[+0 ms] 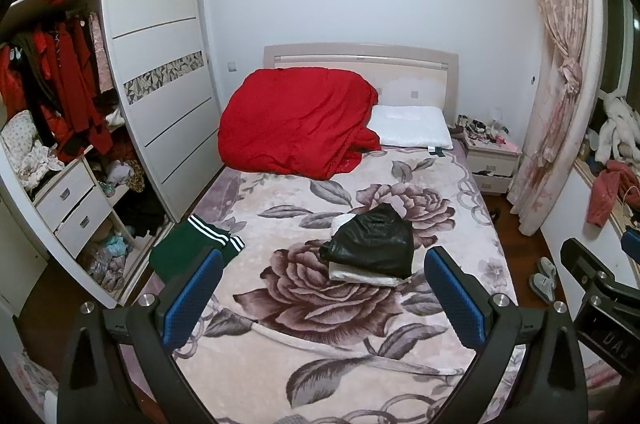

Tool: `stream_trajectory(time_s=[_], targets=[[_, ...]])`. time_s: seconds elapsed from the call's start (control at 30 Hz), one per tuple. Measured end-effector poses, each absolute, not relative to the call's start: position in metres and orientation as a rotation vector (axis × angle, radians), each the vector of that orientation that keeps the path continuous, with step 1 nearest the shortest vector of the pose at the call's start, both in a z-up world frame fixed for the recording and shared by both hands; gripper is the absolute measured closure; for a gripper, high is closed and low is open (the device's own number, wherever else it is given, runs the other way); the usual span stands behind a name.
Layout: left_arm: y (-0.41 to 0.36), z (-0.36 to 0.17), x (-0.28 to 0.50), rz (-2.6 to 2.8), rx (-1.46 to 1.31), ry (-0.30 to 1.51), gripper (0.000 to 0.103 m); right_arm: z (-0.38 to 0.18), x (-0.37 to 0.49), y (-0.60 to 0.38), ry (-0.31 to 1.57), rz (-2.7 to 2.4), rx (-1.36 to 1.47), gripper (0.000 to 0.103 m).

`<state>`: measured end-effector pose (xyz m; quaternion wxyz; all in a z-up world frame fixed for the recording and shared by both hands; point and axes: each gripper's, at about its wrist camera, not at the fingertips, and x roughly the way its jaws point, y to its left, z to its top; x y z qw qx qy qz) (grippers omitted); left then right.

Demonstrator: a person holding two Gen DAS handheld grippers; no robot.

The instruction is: Fold large clothes

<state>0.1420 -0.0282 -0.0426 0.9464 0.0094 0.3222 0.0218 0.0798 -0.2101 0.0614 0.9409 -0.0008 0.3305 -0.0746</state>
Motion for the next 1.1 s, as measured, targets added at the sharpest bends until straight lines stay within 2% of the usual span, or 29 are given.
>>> stream_trajectory(time_s=[1.1], targets=[[-0.024, -0.034, 0.134, 0.067, 0.01, 0.641, 0.0, 0.062, 0.069, -0.203, 0.652, -0.149, -0.012, 0.003]])
